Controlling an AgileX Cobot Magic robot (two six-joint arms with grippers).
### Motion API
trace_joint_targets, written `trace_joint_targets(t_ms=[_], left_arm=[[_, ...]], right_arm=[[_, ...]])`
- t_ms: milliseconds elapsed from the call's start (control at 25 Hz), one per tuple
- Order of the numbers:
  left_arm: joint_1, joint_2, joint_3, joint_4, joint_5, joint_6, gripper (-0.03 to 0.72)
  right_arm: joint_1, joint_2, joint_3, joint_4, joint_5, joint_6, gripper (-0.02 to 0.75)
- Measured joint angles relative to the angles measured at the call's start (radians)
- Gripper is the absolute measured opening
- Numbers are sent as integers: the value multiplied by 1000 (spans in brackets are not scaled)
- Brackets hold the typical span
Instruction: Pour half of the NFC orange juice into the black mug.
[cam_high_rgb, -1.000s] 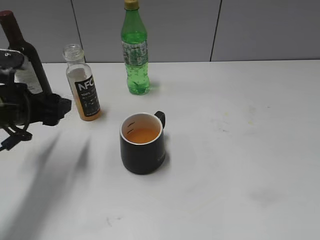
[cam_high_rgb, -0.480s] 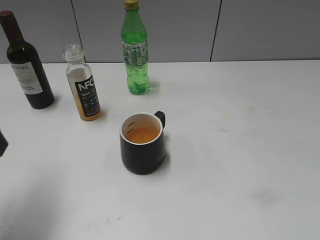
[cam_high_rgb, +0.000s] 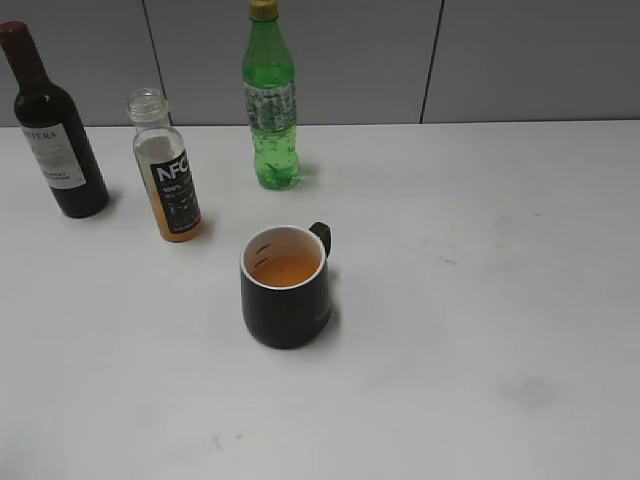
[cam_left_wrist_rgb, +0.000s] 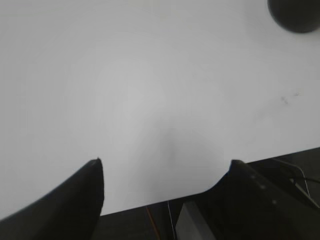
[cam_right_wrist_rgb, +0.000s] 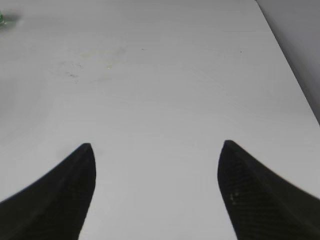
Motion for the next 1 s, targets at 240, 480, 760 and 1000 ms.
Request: trace_joint_targets(t_ms=[240, 480, 760, 1000], left_arm=[[0, -374, 148, 38, -9, 0, 582], [0, -650, 226, 63, -46, 0, 582], [0, -693, 254, 55, -101, 0, 581], [0, -693, 254, 54, -114, 0, 581]], right_arm=[[0, 0, 0, 0, 0, 0, 575], [0, 0, 0, 0, 0, 0, 575], [0, 0, 0, 0, 0, 0, 575], [0, 0, 0, 0, 0, 0, 575]])
